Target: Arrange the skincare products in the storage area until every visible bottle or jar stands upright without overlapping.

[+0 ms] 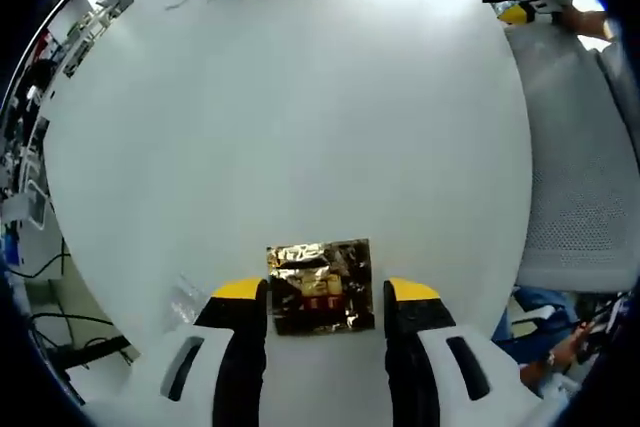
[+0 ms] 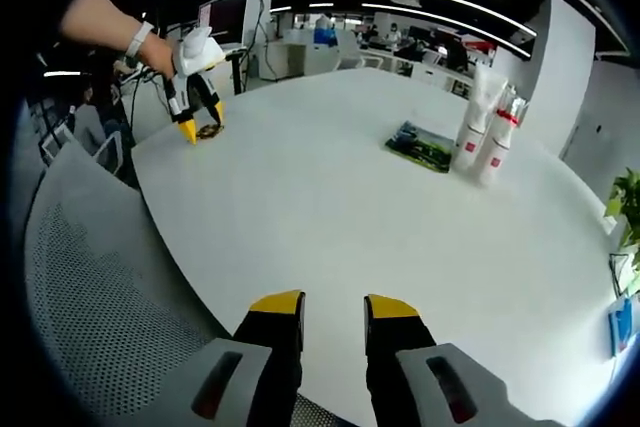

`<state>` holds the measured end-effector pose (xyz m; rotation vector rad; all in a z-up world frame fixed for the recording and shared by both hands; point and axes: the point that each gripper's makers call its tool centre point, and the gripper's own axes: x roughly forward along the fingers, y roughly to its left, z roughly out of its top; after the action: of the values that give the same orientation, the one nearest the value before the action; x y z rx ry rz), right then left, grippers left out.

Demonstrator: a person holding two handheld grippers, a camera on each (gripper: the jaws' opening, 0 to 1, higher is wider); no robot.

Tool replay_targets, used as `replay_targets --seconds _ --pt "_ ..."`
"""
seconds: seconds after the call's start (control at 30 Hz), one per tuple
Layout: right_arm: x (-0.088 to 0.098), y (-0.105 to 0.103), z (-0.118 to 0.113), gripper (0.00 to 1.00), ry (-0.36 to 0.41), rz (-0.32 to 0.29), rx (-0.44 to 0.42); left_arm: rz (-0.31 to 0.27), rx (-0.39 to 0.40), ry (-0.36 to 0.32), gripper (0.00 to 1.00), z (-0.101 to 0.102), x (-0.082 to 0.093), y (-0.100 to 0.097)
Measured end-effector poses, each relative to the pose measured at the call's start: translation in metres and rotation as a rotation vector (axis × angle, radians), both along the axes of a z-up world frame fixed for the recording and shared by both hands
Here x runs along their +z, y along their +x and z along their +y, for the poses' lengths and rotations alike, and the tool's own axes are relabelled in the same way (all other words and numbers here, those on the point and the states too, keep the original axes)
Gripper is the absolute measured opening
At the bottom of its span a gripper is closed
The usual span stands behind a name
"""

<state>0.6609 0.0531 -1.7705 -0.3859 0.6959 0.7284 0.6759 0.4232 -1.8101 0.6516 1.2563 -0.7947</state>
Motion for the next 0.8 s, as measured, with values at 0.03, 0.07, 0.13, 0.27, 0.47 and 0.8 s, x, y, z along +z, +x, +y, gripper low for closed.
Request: replay_targets --seconds 0.03,0.07,0.13,0.27,0.47,0.8 --pt "0.000 0.000 0.000 0.20 0.000 -0.001 -0.001 -0.005 -0.002 -0.003 0.40 -0.001 -0.001 0.000" --pt "0.000 0.000 0.000 0.20 0.000 -0.002 -0.002 -0.005 0.002 -0.001 0.39 -0.001 -0.001 0.000" --pt "0.001 0.000 -0.001 0.19 0.000 -0.003 -0.004 -0.005 0.011 0.002 0.39 -0.002 -0.001 -0.001" --pt "0.001 0.001 -0.001 0.19 -0.004 -0.008 -0.004 -0.006 0.023 -0.001 0.35 -0.004 -0.003 -0.004" --pt "0.001 0.001 -0.001 0.19 -0.006 -0.011 -0.002 -0.016 0.046 -0.014 0.34 -0.004 -0.002 -0.007" --pt "0.000 0.000 -0.001 0.18 -0.011 -0.008 0.004 -0.024 0.059 -0.029 0.29 -0.007 -0.001 -0.012"
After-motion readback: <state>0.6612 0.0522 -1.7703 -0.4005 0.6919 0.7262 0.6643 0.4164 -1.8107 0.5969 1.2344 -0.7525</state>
